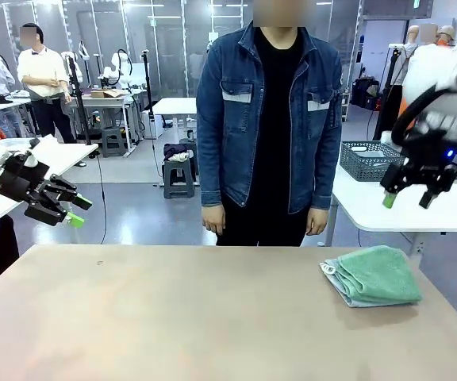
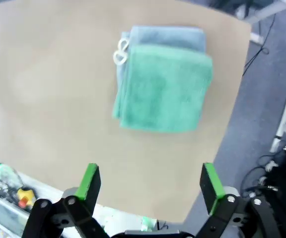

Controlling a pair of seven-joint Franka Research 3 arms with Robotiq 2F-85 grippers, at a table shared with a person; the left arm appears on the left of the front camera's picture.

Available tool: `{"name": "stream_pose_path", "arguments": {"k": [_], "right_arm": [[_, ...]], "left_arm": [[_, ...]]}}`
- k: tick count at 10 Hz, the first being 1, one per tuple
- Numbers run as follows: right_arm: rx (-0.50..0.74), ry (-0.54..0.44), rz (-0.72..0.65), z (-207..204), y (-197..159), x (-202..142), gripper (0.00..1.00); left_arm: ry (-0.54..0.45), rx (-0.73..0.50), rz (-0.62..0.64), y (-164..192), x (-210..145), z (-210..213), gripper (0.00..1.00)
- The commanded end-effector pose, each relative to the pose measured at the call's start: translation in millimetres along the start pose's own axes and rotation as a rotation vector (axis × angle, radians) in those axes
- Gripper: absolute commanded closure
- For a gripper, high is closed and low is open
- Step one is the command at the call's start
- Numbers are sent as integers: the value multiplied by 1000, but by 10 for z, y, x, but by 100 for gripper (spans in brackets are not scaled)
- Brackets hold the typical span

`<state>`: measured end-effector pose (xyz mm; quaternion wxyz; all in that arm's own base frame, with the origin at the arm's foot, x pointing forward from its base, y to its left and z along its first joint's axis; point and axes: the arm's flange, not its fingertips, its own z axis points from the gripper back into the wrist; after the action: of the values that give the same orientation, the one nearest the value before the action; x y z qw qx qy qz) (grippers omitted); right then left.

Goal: Fold the towels and place them in the basket.
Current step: Stack the folded Towel with hook on the right side of the table.

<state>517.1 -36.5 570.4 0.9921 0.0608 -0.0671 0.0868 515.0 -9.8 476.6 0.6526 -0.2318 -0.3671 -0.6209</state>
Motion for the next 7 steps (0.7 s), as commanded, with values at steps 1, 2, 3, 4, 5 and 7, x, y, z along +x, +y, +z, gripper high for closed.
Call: {"name": "stream_pose_path", "arguments": {"k": [1,2,3,4,5,7], "right_arm": [[-77,-127,-19,594,467,-568,0],[-107,-194,-4,933,701,-841,0],[-136,-270,-1,1193,875,-1048,0],[-137,-341,34,1417,1005,-1243,0],[-107,-412,76,1605,1056,-1396,0],[-89,-482,86,1784,1078,-1629,0]], "left_arm": [[14,2,3,7,21,15,25],[14,2,3,7,21,15,25],[14,2,3,7,21,15,25],[14,2,3,7,21,15,25],[14,2,3,7,21,15,25],[14,2,3,7,21,15,25]]}}
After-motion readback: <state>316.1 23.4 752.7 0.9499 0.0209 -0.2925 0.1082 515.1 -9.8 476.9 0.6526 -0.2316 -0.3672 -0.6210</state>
